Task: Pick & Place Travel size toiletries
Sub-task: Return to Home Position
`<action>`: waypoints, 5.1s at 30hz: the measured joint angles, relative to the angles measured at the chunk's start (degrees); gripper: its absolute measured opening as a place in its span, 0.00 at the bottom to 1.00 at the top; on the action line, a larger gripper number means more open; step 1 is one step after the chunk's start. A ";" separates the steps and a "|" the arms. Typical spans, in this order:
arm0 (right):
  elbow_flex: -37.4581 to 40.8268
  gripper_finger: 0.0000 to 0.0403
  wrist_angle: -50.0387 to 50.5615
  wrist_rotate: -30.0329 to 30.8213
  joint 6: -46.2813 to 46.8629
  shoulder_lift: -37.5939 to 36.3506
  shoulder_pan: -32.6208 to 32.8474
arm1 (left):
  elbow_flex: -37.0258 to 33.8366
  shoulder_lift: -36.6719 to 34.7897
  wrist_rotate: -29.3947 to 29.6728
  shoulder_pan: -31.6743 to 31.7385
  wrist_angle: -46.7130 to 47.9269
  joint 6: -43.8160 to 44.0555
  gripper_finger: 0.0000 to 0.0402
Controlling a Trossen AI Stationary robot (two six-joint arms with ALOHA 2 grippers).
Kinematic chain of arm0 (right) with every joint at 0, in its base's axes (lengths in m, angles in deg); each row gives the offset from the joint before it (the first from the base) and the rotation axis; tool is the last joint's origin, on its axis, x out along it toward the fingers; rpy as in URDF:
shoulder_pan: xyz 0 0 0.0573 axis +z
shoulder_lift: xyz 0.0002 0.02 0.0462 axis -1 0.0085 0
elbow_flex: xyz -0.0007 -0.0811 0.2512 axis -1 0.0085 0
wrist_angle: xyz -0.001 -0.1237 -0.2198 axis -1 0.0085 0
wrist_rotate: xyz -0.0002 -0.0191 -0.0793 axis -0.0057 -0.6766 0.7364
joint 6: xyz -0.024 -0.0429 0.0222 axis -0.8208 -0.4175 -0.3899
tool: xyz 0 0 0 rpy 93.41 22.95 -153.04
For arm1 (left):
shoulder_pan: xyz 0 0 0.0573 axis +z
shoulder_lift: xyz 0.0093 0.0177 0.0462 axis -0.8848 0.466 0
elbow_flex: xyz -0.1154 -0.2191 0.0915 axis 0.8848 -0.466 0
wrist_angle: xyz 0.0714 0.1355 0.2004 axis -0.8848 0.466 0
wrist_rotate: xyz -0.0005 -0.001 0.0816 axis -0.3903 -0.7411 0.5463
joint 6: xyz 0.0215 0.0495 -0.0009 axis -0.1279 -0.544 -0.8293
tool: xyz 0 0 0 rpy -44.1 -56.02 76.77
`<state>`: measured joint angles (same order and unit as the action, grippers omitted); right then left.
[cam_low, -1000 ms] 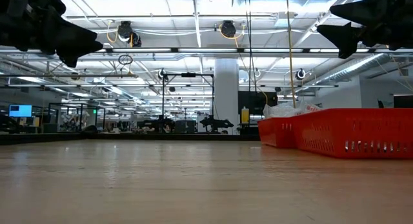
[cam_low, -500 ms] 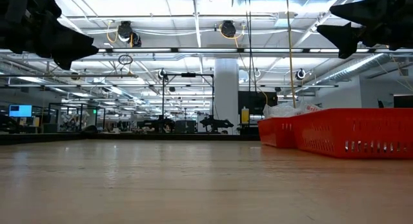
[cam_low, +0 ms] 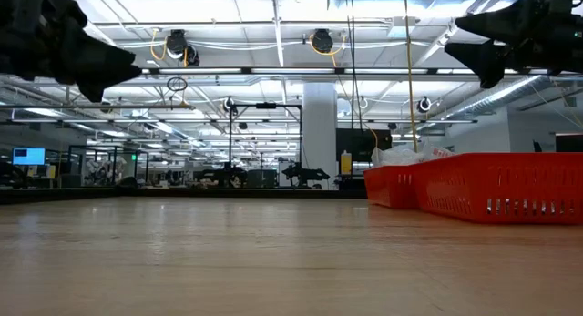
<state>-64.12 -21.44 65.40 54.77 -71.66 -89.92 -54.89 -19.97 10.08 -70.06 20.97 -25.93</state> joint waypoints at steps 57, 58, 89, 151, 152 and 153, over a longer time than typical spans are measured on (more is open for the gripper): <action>0.30 0.67 14.53 -4.77 -3.41 0.07 0.11 | -3.30 0.44 -4.80 2.21 -4.98 -2.93 0.41; 0.30 0.67 14.62 -6.29 -3.43 0.07 0.13 | -3.30 0.44 -4.80 2.21 -4.98 -2.97 0.41; 0.32 0.66 16.95 -7.74 -2.75 0.11 0.13 | -3.23 5.84 -4.56 2.25 -4.49 -2.98 0.41; 0.35 0.67 13.78 -7.68 -4.27 0.11 0.13 | -3.19 3.96 -4.58 2.23 -7.05 -2.77 0.41; 0.35 0.67 13.78 -7.68 -4.26 0.11 0.11 | -3.19 3.96 -4.58 2.23 -7.05 -2.77 0.41; 0.35 0.67 13.76 -7.68 -4.28 0.11 0.13 | -3.19 3.96 -4.58 2.23 -7.05 -2.77 0.41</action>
<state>-63.78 -7.68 57.73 50.49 -71.55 -89.79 -58.08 -16.01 5.50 -67.83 13.91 -28.69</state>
